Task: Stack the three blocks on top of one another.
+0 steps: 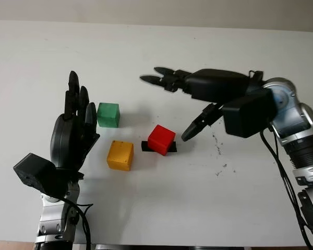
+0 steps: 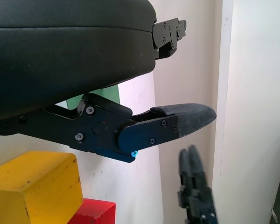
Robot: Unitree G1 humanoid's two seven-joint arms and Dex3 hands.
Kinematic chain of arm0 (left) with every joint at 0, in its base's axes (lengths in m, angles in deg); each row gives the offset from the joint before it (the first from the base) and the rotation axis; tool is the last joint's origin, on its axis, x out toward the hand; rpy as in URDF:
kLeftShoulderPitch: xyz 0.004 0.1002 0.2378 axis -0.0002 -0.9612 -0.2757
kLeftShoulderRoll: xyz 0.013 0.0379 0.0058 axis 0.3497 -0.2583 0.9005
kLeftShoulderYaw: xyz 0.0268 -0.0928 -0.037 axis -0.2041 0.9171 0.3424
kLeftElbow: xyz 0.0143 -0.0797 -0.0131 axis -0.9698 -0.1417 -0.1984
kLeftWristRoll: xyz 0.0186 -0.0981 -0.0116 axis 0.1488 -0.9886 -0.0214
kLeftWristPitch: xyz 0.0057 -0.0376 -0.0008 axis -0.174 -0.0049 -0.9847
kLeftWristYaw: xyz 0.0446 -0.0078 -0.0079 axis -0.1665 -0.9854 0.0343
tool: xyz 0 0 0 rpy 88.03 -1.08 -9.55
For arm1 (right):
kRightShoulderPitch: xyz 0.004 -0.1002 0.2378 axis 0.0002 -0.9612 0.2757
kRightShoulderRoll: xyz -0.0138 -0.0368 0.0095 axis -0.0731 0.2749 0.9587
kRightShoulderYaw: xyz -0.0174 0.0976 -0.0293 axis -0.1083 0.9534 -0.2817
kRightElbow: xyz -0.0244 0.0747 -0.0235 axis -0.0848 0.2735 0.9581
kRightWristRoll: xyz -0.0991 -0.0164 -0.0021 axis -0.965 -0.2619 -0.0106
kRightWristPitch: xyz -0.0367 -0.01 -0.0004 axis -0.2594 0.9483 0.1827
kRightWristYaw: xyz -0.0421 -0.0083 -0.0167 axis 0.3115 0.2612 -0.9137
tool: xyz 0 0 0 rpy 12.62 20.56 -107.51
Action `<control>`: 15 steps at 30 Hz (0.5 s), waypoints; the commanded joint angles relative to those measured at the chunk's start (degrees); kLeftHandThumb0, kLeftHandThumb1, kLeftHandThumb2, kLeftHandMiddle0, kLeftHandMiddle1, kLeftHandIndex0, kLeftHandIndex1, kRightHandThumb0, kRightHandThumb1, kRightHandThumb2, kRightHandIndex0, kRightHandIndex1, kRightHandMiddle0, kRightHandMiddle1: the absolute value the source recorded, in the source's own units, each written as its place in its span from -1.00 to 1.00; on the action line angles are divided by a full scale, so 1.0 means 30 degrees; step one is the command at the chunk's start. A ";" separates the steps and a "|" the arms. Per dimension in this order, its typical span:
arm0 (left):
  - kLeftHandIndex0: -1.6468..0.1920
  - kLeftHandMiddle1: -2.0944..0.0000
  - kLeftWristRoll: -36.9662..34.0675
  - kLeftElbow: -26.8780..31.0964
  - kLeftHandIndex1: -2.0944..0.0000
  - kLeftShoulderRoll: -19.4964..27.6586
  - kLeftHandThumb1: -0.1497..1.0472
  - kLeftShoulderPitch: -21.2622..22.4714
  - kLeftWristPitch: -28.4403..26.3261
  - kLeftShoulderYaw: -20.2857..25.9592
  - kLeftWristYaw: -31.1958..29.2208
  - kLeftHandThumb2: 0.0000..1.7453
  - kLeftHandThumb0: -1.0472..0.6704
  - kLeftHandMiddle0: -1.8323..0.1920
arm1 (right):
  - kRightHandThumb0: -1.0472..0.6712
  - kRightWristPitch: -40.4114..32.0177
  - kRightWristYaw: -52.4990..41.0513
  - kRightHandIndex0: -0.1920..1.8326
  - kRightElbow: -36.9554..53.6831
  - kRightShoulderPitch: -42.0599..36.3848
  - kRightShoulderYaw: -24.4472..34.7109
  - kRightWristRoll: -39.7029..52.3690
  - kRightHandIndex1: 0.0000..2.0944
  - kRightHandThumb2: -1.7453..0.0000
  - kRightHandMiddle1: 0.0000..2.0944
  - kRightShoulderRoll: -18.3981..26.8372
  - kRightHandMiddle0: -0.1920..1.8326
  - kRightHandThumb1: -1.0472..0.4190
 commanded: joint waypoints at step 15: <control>1.00 1.00 -0.0141 0.0475 1.00 0.0119 1.00 -0.0368 -0.0033 0.0088 -0.0203 -0.32 -0.53 1.00 | -0.76 -0.6662 0.7817 -1.00 0.4998 -0.9339 0.4131 0.5113 -1.00 0.21 -1.00 -0.6035 -1.00 -1.00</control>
